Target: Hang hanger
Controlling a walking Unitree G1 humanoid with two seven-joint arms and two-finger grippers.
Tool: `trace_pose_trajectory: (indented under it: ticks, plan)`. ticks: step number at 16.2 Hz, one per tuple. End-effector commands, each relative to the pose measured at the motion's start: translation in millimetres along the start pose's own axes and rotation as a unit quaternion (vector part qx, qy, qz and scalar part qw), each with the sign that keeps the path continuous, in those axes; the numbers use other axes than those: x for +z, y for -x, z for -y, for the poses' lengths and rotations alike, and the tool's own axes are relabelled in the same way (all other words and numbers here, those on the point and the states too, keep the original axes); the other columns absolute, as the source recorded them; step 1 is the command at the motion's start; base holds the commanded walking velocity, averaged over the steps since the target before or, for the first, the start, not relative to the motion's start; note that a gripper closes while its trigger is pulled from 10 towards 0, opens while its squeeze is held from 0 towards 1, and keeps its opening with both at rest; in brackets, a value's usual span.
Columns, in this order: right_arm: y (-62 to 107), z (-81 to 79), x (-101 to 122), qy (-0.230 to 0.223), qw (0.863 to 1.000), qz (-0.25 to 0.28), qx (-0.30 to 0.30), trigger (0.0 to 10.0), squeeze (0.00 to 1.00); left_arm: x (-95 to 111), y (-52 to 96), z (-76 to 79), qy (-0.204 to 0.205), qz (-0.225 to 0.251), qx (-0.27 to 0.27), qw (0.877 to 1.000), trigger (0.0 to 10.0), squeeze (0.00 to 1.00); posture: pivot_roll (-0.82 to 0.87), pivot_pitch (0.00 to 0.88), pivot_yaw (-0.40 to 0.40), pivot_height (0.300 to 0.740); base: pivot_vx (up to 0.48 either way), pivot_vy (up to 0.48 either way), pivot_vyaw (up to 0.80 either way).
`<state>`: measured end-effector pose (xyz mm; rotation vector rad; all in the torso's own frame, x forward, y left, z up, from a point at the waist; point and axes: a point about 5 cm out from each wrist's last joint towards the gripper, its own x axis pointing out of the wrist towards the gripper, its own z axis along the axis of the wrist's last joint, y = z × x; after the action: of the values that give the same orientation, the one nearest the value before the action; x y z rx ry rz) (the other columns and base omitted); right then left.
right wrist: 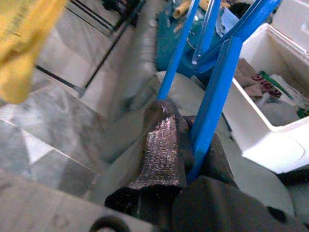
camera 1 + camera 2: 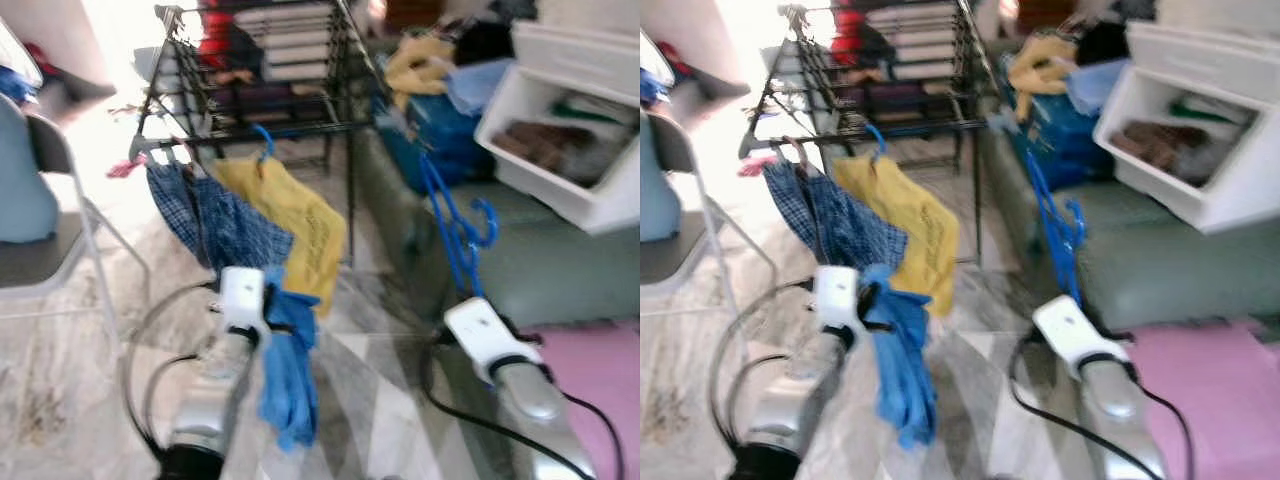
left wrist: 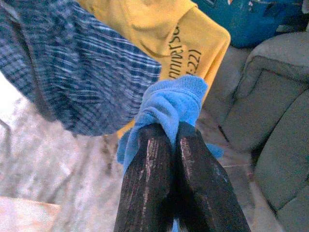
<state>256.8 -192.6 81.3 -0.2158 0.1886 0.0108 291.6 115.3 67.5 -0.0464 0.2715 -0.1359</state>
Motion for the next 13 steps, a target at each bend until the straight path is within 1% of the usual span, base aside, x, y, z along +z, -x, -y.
trace_pose_trajectory:
  ticks: [1,2,4,7,9,10,11,13]
  plan:
    - [-1.8,1.6,6.1,0.000,1.000,0.011,0.003,10.0,0.00,8.0,-1.2,0.0,-0.004,0.014,0.005,1.000,10.0,0.00,-0.17,0.000,0.058,0.740,-0.289,0.000,0.00]
    - [-2.1,-0.8,5.5,-0.011,1.000,0.008,0.015,10.0,0.00,7.8,-1.0,-0.2,-0.004,0.013,0.006,1.000,10.0,0.00,-0.17,0.000,0.060,0.740,-0.266,0.000,0.00]
    - [-2.9,1.4,6.3,-0.012,1.000,0.010,-0.001,10.0,0.00,9.5,-1.2,-0.3,-0.004,0.015,0.007,1.000,10.0,0.00,-0.17,0.000,0.060,0.740,0.000,0.000,0.00]
    - [-4.7,0.4,6.2,-0.024,1.000,0.006,0.000,10.0,0.00,10.6,1.6,-1.8,0.009,0.017,0.009,1.000,10.0,0.00,-0.16,0.000,0.066,0.740,0.000,0.000,0.00]
    - [-5.6,-1.6,4.9,-0.023,1.000,0.004,0.000,10.0,0.00,9.4,3.5,-2.5,0.010,0.016,0.009,1.000,10.0,0.00,-0.16,0.000,0.069,0.740,0.000,0.000,0.00]
    - [-8.1,-2.5,6.6,-0.008,1.000,0.009,-0.009,10.0,0.00,9.5,3.7,-2.7,0.011,0.016,0.009,1.000,10.0,0.00,-0.15,0.000,0.069,0.740,0.000,0.274,0.00]
    - [-12.9,-2.1,6.6,-0.005,1.000,0.009,-0.026,10.0,0.00,8.4,3.7,-1.9,0.010,0.014,0.008,1.000,10.0,0.00,-0.15,0.000,0.068,0.740,0.000,0.446,0.00]
    - [-16.0,-1.0,6.0,-0.003,0.999,0.010,-0.036,10.0,0.00,6.3,4.1,-0.7,0.012,0.012,0.007,1.000,10.0,0.00,-0.13,0.000,0.071,0.740,0.000,0.452,0.00]
